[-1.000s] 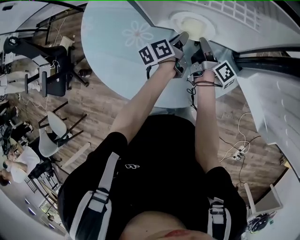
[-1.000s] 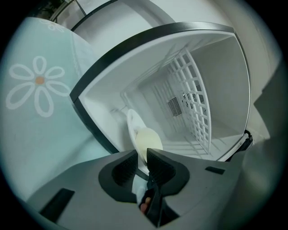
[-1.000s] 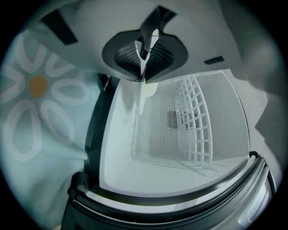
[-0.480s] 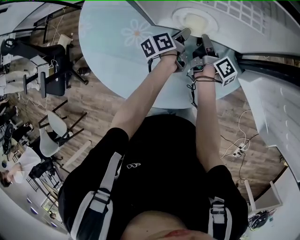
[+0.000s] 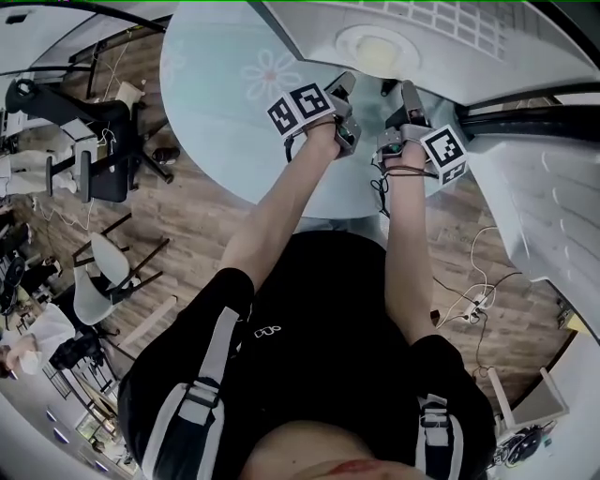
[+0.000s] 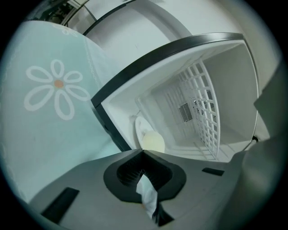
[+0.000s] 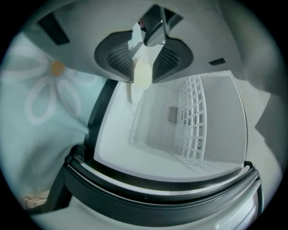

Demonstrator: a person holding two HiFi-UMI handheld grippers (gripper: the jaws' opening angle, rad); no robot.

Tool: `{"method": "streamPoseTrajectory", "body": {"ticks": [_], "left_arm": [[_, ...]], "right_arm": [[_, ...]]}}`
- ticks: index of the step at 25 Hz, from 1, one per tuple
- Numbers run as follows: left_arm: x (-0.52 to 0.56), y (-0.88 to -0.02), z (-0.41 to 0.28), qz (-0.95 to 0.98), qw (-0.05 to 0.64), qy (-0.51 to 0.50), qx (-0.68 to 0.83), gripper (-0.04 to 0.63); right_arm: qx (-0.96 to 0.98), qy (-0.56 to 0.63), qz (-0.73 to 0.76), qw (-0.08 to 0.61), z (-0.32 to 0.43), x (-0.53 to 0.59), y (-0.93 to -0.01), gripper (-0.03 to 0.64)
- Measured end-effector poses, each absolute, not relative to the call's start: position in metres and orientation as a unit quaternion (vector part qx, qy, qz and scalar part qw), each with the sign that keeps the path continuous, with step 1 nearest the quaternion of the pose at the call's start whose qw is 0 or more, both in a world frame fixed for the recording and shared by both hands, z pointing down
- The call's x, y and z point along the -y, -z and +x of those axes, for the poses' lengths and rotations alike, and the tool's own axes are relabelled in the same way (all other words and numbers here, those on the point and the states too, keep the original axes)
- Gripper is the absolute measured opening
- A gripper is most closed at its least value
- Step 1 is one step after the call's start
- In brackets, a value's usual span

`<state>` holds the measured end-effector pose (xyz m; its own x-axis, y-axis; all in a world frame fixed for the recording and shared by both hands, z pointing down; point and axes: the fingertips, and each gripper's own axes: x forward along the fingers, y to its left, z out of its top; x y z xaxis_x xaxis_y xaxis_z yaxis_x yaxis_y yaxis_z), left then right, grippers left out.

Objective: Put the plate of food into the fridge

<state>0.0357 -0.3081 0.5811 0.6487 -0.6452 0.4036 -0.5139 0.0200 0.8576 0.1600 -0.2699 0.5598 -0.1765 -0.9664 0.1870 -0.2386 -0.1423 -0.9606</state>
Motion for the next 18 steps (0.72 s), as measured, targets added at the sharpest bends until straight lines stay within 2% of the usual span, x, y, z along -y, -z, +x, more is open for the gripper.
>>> {"method": "streamPoseTrajectory", "body": {"ticks": [6,9,18], "left_arm": [[0.275,-0.535,0.054,0.756,0.534,0.102,0.363,0.003],[0.256,-0.497,0.068,0.795,0.503,0.138,0.31,0.003],[0.221,-0.438,0.057,0.852,0.407,0.149,0.293,0.003]], "right_arm": [[-0.616,0.485,-0.547,0.291,0.154,0.251,-0.531,0.085],[-0.661,0.442,-0.545,0.265,0.154,0.243,-0.506,0.008],[-0.816,0.226,-0.524,0.09,0.116,0.215,-0.43,0.0]]}}
